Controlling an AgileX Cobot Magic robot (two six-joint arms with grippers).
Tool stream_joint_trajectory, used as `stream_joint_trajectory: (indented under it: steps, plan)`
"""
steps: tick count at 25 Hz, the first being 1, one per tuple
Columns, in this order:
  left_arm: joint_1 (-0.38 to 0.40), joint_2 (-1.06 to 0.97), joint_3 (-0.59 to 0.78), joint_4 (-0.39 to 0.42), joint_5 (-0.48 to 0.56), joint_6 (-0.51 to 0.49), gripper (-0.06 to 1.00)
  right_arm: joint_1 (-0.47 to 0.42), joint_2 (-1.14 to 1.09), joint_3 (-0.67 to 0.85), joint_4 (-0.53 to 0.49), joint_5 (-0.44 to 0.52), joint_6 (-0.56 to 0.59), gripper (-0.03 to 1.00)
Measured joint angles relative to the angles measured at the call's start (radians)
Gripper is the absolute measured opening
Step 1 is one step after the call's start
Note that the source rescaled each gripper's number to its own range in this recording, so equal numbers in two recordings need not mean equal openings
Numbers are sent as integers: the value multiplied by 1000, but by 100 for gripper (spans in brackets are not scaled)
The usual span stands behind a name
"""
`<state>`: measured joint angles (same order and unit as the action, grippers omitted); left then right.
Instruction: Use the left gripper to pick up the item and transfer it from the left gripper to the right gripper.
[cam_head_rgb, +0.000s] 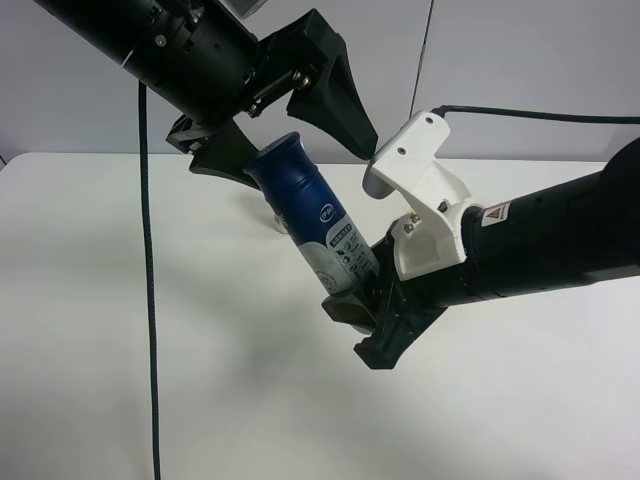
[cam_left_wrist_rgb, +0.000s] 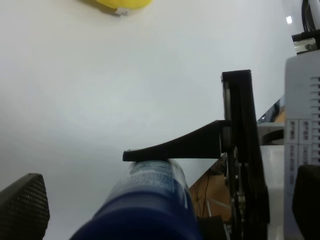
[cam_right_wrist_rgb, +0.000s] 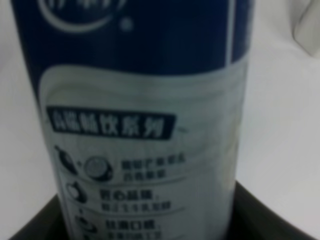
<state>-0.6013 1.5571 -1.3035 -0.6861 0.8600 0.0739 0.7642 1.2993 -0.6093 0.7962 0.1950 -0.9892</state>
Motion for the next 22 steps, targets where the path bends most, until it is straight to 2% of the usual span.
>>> stream_joint_trajectory:
  steps: [7, 11, 17, 22]
  plan:
    - [0, -12, 0, 0, -99, 1, 99, 0, 0, 0, 0, 0, 0, 0]
    - [27, -31, -6, 0, -126, 4, 99, 0, 0, 0, 0, 1, 0, 0]
    - [134, -72, -88, 48, -76, 4, 99, 0, 0, 0, 0, 21, 0, 0]
    - [245, -180, -122, 140, -29, 4, 99, 0, 0, 0, 0, 23, 0, 0]
